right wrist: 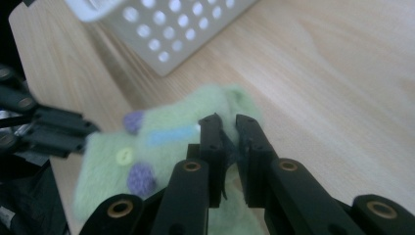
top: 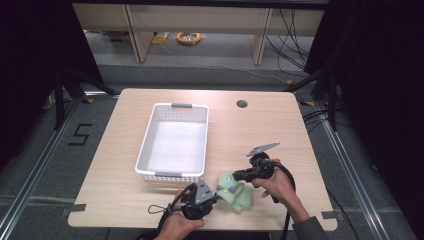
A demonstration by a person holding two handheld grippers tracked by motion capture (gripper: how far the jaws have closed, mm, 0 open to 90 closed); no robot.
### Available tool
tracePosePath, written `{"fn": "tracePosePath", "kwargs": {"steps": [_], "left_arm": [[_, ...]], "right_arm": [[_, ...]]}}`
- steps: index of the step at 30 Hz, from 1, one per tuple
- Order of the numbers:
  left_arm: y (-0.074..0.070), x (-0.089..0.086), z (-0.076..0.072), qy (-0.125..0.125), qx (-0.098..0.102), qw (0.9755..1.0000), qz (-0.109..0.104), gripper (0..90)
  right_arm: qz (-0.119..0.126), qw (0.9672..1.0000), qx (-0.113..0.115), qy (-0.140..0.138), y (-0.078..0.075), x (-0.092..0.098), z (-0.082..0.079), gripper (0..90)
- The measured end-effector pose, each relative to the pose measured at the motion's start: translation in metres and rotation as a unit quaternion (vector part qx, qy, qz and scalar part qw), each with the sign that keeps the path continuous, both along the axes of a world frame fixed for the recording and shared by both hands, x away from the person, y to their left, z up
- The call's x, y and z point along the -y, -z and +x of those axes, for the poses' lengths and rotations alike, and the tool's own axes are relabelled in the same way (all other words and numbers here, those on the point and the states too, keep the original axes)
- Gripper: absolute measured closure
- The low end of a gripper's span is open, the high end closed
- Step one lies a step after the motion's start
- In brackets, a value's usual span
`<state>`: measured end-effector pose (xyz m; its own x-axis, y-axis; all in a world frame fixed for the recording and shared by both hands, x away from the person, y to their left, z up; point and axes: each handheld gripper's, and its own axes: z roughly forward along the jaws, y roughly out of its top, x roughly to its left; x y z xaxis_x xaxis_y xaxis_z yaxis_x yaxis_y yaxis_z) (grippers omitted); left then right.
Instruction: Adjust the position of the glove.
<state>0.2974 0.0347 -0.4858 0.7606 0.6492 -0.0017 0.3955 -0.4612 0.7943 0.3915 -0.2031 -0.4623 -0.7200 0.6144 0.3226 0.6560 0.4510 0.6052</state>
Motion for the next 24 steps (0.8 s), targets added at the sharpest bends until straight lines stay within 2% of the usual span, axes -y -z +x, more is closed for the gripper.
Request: {"fn": "tracePosePath", "kwargs": {"steps": [1,2,3,4,5,6,7,8,10,11,12,13,14,15,16,17,19,21,24], "left_arm": [[-0.003,-0.002,0.001,-0.002,0.002,1.0000,0.005,86.9],[-0.005,-0.003,0.003,-0.001,0.001,1.0000,0.004,86.9],[-0.006,-0.002,0.003,-0.006,0.000,1.0000,-0.007,86.9],[-0.007,-0.003,0.005,-0.003,0.006,1.0000,-0.005,86.9],[-0.008,-0.003,0.008,0.006,0.006,1.0000,0.002,87.0],[-0.008,-0.003,0.008,0.006,0.006,1.0000,0.002,87.0],[-0.008,-0.001,0.011,0.005,0.007,1.0000,-0.005,87.0],[-0.009,-0.001,0.013,0.015,0.007,0.9998,-0.006,87.1],[-0.008,0.000,0.018,0.019,0.013,0.9997,-0.002,87.1],[-0.009,0.001,0.020,0.026,0.003,0.9997,-0.003,87.1],[-0.009,0.001,0.020,0.026,0.003,0.9997,-0.003,87.1],[-0.007,0.004,0.025,0.031,0.006,0.9995,0.000,87.1],[-0.007,0.004,0.025,0.031,0.006,0.9995,0.000,87.1],[-0.006,0.007,0.029,0.035,0.007,0.9994,-0.001,87.1],[-0.006,0.007,0.029,0.035,0.007,0.9994,-0.001,87.1],[-0.004,0.011,0.033,0.036,0.008,0.9993,-0.003,87.1],[-0.006,0.013,0.034,0.040,0.002,0.9992,0.001,87.1],[-0.006,0.015,0.037,0.038,0.005,0.9993,0.005,87.1],[-0.006,0.017,0.040,0.037,0.003,0.9993,0.003,87.0]], "right_arm": [[0.006,0.9998,0.016,-0.006,-0.005,0.003,-0.004,83.2],[0.012,0.9997,0.022,-0.003,-0.010,0.005,-0.011,83.2],[0.014,0.9995,0.029,0.001,-0.014,0.008,-0.018,83.3],[0.013,0.9993,0.034,0.009,-0.017,0.010,-0.025,83.4],[0.016,0.9992,0.035,0.015,-0.018,0.012,-0.034,83.5],[0.016,0.9992,0.035,0.015,-0.018,0.012,-0.034,83.5],[0.027,0.9989,0.030,0.023,-0.016,0.016,-0.048,83.6],[0.035,0.9985,0.028,0.031,-0.014,0.018,-0.054,83.7],[0.042,0.9975,0.042,0.038,-0.011,0.022,-0.064,83.8],[0.047,0.9971,0.033,0.049,-0.011,0.022,-0.070,83.8],[0.047,0.9967,0.047,0.045,-0.009,0.024,-0.071,83.8],[0.050,0.9964,0.051,0.046,-0.008,0.026,-0.073,83.8],[0.050,0.9964,0.051,0.046,-0.008,0.026,-0.073,83.8],[0.048,0.9960,0.041,0.064,-0.008,0.025,-0.077,83.9],[0.048,0.9960,0.041,0.064,-0.008,0.025,-0.077,83.9],[0.047,0.9951,0.056,0.067,-0.005,0.026,-0.078,83.8],[0.049,0.9950,0.055,0.067,-0.004,0.028,-0.080,83.8],[0.041,0.9948,0.059,0.072,-0.003,0.029,-0.082,83.8],[0.043,0.9940,0.059,0.081,-0.002,0.028,-0.086,83.7]]}}
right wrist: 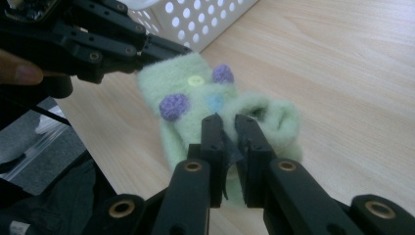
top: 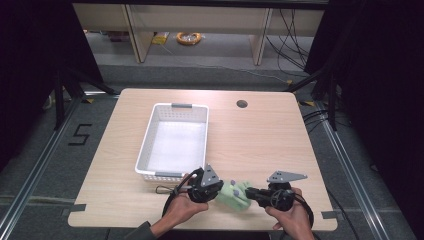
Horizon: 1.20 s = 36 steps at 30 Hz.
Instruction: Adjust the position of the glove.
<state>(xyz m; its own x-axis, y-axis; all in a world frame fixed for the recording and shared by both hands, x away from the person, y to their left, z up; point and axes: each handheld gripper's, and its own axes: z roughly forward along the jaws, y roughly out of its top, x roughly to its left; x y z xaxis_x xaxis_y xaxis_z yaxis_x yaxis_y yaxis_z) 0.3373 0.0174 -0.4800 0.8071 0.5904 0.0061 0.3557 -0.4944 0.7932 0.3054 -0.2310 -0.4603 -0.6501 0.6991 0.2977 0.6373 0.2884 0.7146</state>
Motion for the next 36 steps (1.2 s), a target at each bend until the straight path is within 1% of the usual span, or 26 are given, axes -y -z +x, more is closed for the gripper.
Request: {"fn": "tracePosePath", "kwargs": {"steps": [1,3,5,6,7,9,12,13,14,15,16,17,18,19,20,21,24,26,27,28,30,32,33,34,35,36], "left_arm": [[0.003,0.001,0.003,0.002,-0.002,1.0000,0.004,86.9],[0.008,0.001,0.005,-0.006,-0.005,1.0000,0.003,86.8],[0.010,0.001,0.006,-0.002,-0.010,0.9999,0.002,86.5],[0.012,0.000,0.007,0.001,-0.013,0.9999,0.006,86.5],[0.013,-0.001,0.005,-0.006,-0.011,0.9999,0.011,86.0],[0.014,-0.004,0.007,0.000,-0.006,0.9996,0.027,85.2],[0.019,-0.007,0.009,-0.012,-0.012,0.9996,0.024,83.2],[0.020,-0.009,0.009,-0.011,-0.014,0.9995,0.027,82.8],[0.020,-0.010,0.009,-0.014,-0.017,0.9995,0.023,81.9],[0.020,-0.011,0.008,-0.015,-0.021,0.9995,0.018,81.2],[0.020,-0.011,0.007,-0.016,-0.022,0.9995,0.015,80.4],[0.020,-0.011,0.007,-0.016,-0.022,0.9995,0.015,79.0],[0.016,-0.013,0.005,-0.018,-0.021,0.9995,0.016,77.8],[0.015,-0.013,0.005,-0.018,-0.025,0.9995,0.010,76.5],[0.015,-0.013,0.005,-0.018,-0.025,0.9995,0.010,74.4],[0.011,-0.014,0.003,-0.030,-0.026,0.9992,-0.008,72.0],[0.009,-0.017,0.002,-0.037,-0.032,0.9986,-0.020,65.1],[0.006,-0.020,0.001,-0.030,-0.040,0.9985,-0.024,62.1],[0.005,-0.021,-0.001,-0.033,-0.048,0.9978,-0.031,59.4],[0.005,-0.021,-0.001,-0.033,-0.048,0.9978,-0.031,56.6],[0.004,-0.020,-0.004,-0.047,-0.079,0.9946,-0.048,52.8],[0.005,-0.018,-0.003,-0.045,-0.083,0.9940,-0.055,51.2],[0.005,-0.016,-0.003,-0.044,-0.090,0.9933,-0.059,49.5],[0.005,-0.014,-0.004,-0.038,-0.098,0.9934,-0.046,47.3],[0.005,-0.014,-0.004,-0.038,-0.098,0.9934,-0.046,46.9],[0.007,-0.010,-0.004,-0.037,-0.104,0.9927,-0.047,46.6]], "right_arm": [[0.007,0.9999,-0.006,0.005,0.002,-0.001,-0.002,83.6],[0.004,1.0000,-0.005,0.000,0.007,-0.002,-0.002,83.1],[0.006,1.0000,-0.004,0.000,0.008,-0.003,-0.003,83.0],[0.001,0.9999,-0.014,0.007,0.009,-0.004,-0.005,82.8],[0.001,1.0000,-0.009,-0.001,0.012,-0.006,-0.006,81.9],[-0.003,0.9999,-0.014,-0.001,0.013,-0.007,-0.009,79.8],[-0.011,0.9998,-0.019,0.003,0.015,-0.006,-0.015,75.2],[0.002,0.9998,-0.018,0.004,0.017,-0.005,-0.016,71.9],[0.003,0.9998,-0.016,0.012,0.016,-0.004,-0.018,69.9],[0.004,0.9995,-0.029,0.014,0.014,-0.004,-0.022,67.1],[0.009,0.9997,-0.019,0.009,0.015,-0.001,-0.022,65.2],[0.009,0.9997,-0.019,0.009,0.015,-0.001,-0.022,65.2],[0.016,0.9993,-0.023,0.024,0.011,0.002,-0.026,63.0],[0.015,0.9996,-0.012,0.019,0.010,0.005,-0.024,62.0],[0.015,0.9996,-0.012,0.019,0.010,0.005,-0.024,62.0],[0.021,0.9992,-0.011,0.033,0.007,0.007,-0.023,60.6],[0.010,0.9988,-0.010,0.048,0.003,0.015,-0.017,56.1],[0.003,0.9988,-0.004,0.049,0.003,0.018,-0.014,54.1],[0.011,0.9977,-0.011,0.067,0.002,0.020,-0.010,48.1],[0.011,0.9977,-0.011,0.067,0.002,0.020,-0.010,48.1],[0.019,0.9971,-0.020,0.070,0.003,0.022,-0.003,43.9],[0.021,0.9972,-0.024,0.068,0.005,0.021,0.000,43.3],[0.031,0.9955,-0.045,0.077,0.005,0.017,0.000,42.8],[0.024,0.9965,-0.040,0.069,0.009,0.013,0.008,40.8],[0.033,0.9954,-0.050,0.074,0.010,0.009,0.009,40.4],[0.020,0.9965,-0.046,0.067,0.011,0.008,0.013,40.2]]}}
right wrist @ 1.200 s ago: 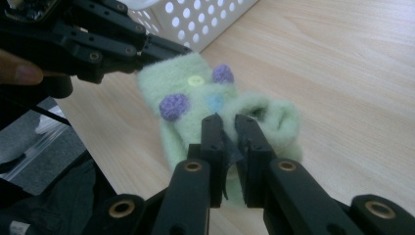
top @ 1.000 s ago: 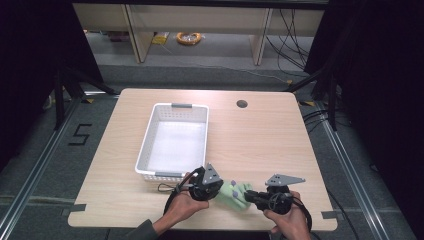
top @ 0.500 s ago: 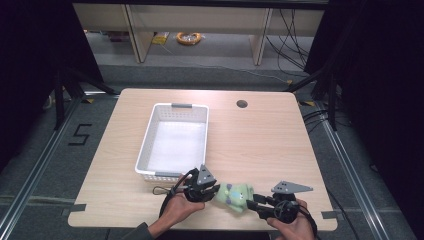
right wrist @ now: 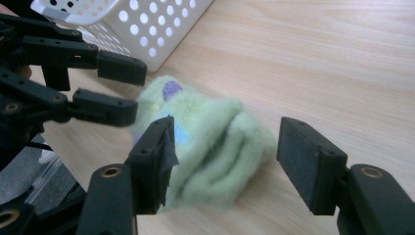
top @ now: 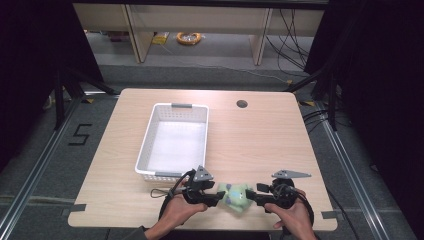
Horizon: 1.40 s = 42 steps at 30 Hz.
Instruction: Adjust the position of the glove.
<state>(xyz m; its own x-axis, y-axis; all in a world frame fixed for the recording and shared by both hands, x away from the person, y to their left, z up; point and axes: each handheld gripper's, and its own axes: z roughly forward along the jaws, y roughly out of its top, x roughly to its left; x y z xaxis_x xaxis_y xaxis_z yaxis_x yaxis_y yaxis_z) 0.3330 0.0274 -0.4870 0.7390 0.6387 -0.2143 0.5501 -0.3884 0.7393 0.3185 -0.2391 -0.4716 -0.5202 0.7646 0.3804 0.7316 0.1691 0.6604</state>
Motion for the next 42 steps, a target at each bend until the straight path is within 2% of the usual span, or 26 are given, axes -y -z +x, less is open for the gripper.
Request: {"fn": "tracePosePath", "kwargs": {"steps": [1,2,3,4,8,11,12,13,14,15,16,17,22,23,24,25,26,28,30,31,32,33,34,35,37,42], "left_arm": [[0.000,0.000,0.000,0.000,0.000,1.0000,0.000,46.6],[0.002,0.003,0.002,0.001,-0.012,0.9999,0.001,46.8],[0.002,0.003,0.004,0.004,-0.017,0.9998,0.008,47.0],[0.004,0.004,0.005,-0.001,-0.018,0.9998,0.001,47.1],[0.005,0.004,0.009,0.004,-0.026,0.9996,0.002,47.6],[0.007,0.006,0.010,0.006,-0.038,0.9993,-0.004,48.1],[0.008,0.007,0.010,0.001,-0.033,0.9994,-0.008,48.6],[0.007,0.007,0.011,0.007,-0.046,0.9989,-0.003,48.7],[0.007,0.007,0.011,0.007,-0.046,0.9989,-0.003,48.8],[0.008,0.007,0.014,0.021,-0.056,0.9982,0.008,49.3],[0.008,0.007,0.014,0.021,-0.056,0.9982,0.008,49.5],[0.011,0.010,0.015,0.011,-0.068,0.9976,0.002,49.3],[0.012,0.009,0.018,0.024,-0.069,0.9973,0.009,49.3],[0.015,0.011,0.018,0.000,-0.069,0.9976,-0.004,49.4],[0.015,0.011,0.018,0.000,-0.069,0.9976,-0.004,49.9],[0.016,0.013,0.016,-0.008,-0.084,0.9963,-0.013,50.2],[0.016,0.013,0.016,-0.008,-0.084,0.9963,-0.013,50.4],[0.017,0.009,0.019,0.015,-0.078,0.9968,0.003,51.7],[0.017,0.009,0.018,0.014,-0.082,0.9965,-0.007,54.5],[0.017,0.007,0.019,0.030,-0.080,0.9963,0.008,55.8],[0.017,0.007,0.019,0.030,-0.080,0.9963,0.008,56.9],[0.018,0.008,0.017,0.018,-0.082,0.9964,-0.009,57.9],[0.018,0.008,0.017,0.018,-0.082,0.9964,-0.009,58.6],[0.018,0.008,0.016,0.019,-0.079,0.9967,-0.006,59.6],[0.019,0.006,0.014,0.024,-0.086,0.9958,-0.019,61.9],[0.020,0.004,0.013,0.027,-0.083,0.9960,-0.021,65.7]], "right_arm": [[-0.001,1.0000,-0.003,-0.003,0.001,-0.003,0.002,40.4],[-0.003,1.0000,-0.006,-0.005,0.003,-0.005,0.004,41.2],[-0.017,0.9998,-0.014,-0.002,0.004,-0.007,0.006,41.8],[-0.022,0.9997,-0.014,-0.003,0.007,-0.007,0.007,42.1],[-0.041,0.9987,-0.030,0.005,0.013,-0.003,0.005,42.8],[-0.030,0.9983,-0.050,0.004,0.021,0.001,0.001,43.6],[-0.030,0.9983,-0.050,0.004,0.021,0.001,0.001,43.6],[-0.025,0.9980,-0.058,0.000,0.022,0.001,0.002,43.9],[-0.025,0.9980,-0.058,0.000,0.022,0.001,0.002,43.9],[-0.011,0.9981,-0.060,0.000,0.025,0.000,0.003,44.4],[-0.011,0.9981,-0.060,0.000,0.025,0.000,0.003,44.4],[-0.008,0.9972,-0.074,-0.001,0.027,0.000,0.004,44.5],[0.005,0.9970,-0.077,0.007,0.032,0.000,0.006,44.5],[0.011,0.9969,-0.077,0.003,0.033,0.000,0.007,46.0],[0.011,0.9969,-0.077,0.003,0.033,0.000,0.007,46.0],[0.019,0.9966,-0.080,0.000,0.034,0.000,0.007,48.5],[0.022,0.9967,-0.078,-0.002,0.035,-0.001,0.008,49.6],[0.026,0.9965,-0.080,-0.005,0.035,0.000,0.008,51.5],[0.041,0.9958,-0.080,-0.015,0.038,0.001,0.009,53.7],[0.037,0.9960,-0.081,-0.007,0.039,0.000,0.010,54.7],[0.037,0.9960,-0.081,-0.007,0.039,0.000,0.010,54.7],[0.053,0.9949,-0.084,-0.016,0.040,0.001,0.010,56.4],[0.062,0.9932,-0.098,-0.010,0.039,0.000,0.010,56.9],[0.057,0.9942,-0.091,-0.011,0.040,0.000,0.010,57.3],[0.064,0.9933,-0.094,-0.018,0.040,0.000,0.010,58.3],[0.061,0.9935,-0.093,-0.023,0.040,0.000,0.011,62.6]]}}
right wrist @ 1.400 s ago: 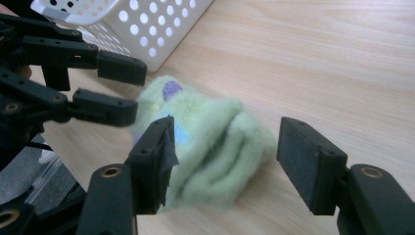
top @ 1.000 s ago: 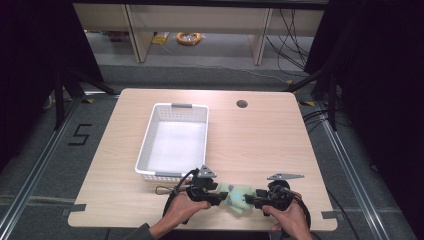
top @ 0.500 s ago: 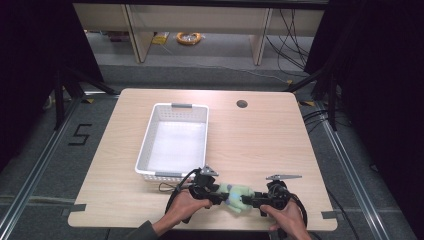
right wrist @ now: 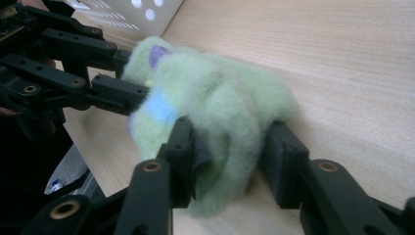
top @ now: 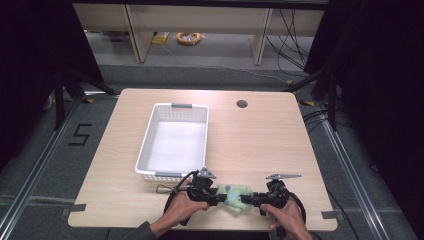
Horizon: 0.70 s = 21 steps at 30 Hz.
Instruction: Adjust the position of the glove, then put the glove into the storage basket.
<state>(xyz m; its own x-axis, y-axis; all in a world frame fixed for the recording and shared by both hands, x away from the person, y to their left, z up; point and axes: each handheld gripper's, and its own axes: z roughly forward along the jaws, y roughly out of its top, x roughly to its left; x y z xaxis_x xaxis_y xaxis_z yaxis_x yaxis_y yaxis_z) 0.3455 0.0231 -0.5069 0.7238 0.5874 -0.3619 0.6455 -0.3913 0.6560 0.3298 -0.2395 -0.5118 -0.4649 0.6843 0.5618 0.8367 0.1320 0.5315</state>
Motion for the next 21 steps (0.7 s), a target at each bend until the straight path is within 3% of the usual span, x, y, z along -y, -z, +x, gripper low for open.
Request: {"fn": "tracePosePath", "kwargs": {"steps": [3,6,7,14,19,21], "left_arm": [[0.000,0.000,-0.004,0.000,0.014,0.9999,0.003,67.6],[0.000,-0.004,-0.007,-0.002,0.010,0.9999,-0.004,69.9],[0.000,-0.004,-0.009,-0.011,0.015,0.9998,-0.004,70.3],[-0.002,-0.006,-0.011,-0.005,0.020,0.9998,-0.005,72.7],[-0.006,-0.007,-0.013,-0.005,0.023,0.9997,-0.006,73.2],[-0.009,-0.010,-0.014,-0.004,0.022,0.9997,-0.007,73.6]], "right_arm": [[0.011,0.9999,-0.005,-0.004,-0.001,-0.001,-0.001,66.3],[0.003,0.9999,0.009,-0.009,-0.001,-0.002,-0.001,69.5],[-0.005,0.9994,0.030,-0.016,-0.001,-0.002,0.000,70.9],[0.004,0.9986,0.044,-0.029,-0.006,-0.004,-0.001,73.6],[-0.002,0.9982,0.053,-0.030,-0.010,-0.005,-0.003,74.2],[0.010,0.9975,0.058,-0.039,-0.014,-0.006,-0.003,74.6]]}}
